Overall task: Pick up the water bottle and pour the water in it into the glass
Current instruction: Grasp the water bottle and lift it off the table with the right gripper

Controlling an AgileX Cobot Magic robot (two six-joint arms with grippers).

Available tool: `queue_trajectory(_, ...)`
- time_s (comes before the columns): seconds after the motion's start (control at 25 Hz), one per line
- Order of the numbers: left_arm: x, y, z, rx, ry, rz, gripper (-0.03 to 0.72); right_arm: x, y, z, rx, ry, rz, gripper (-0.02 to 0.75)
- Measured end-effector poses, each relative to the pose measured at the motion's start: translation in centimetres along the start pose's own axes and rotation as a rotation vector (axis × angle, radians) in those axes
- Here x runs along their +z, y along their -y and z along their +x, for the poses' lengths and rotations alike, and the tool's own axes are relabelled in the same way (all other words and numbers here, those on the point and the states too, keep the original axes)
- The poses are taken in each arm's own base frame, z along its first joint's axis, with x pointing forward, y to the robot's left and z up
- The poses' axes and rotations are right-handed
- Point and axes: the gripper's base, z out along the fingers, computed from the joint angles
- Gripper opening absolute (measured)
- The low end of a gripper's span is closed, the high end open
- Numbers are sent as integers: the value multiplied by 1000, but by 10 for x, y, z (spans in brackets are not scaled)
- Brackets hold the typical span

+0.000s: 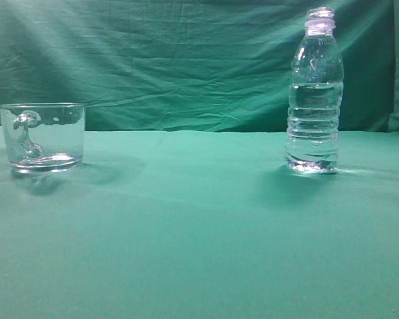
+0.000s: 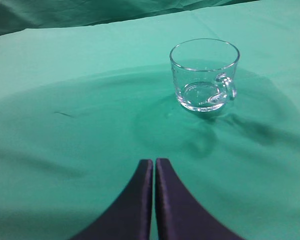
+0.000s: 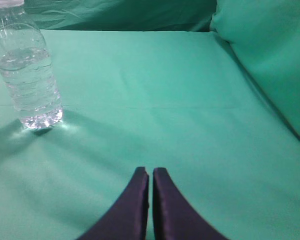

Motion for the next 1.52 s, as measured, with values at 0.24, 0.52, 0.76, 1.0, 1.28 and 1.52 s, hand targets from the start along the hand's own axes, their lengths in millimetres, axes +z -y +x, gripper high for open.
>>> queue_trajectory(0.24, 0, 0, 0, 0, 0, 0, 0, 0, 0, 0, 0, 0, 0, 0)
queue_trajectory(0.52, 0, 0, 0, 0, 0, 0, 0, 0, 0, 0, 0, 0, 0, 0)
queue_trajectory(0.76, 0, 0, 0, 0, 0, 0, 0, 0, 0, 0, 0, 0, 0, 0)
queue_trajectory(1.0, 0, 0, 0, 0, 0, 0, 0, 0, 0, 0, -12, 3, 3, 0)
queue_trajectory(1.28, 0, 0, 0, 0, 0, 0, 0, -4, -5, -27, 132, 306, -76, 0)
queue_trajectory(1.52, 0, 0, 0, 0, 0, 0, 0, -16, -7, -52, 153, 548, -120, 0)
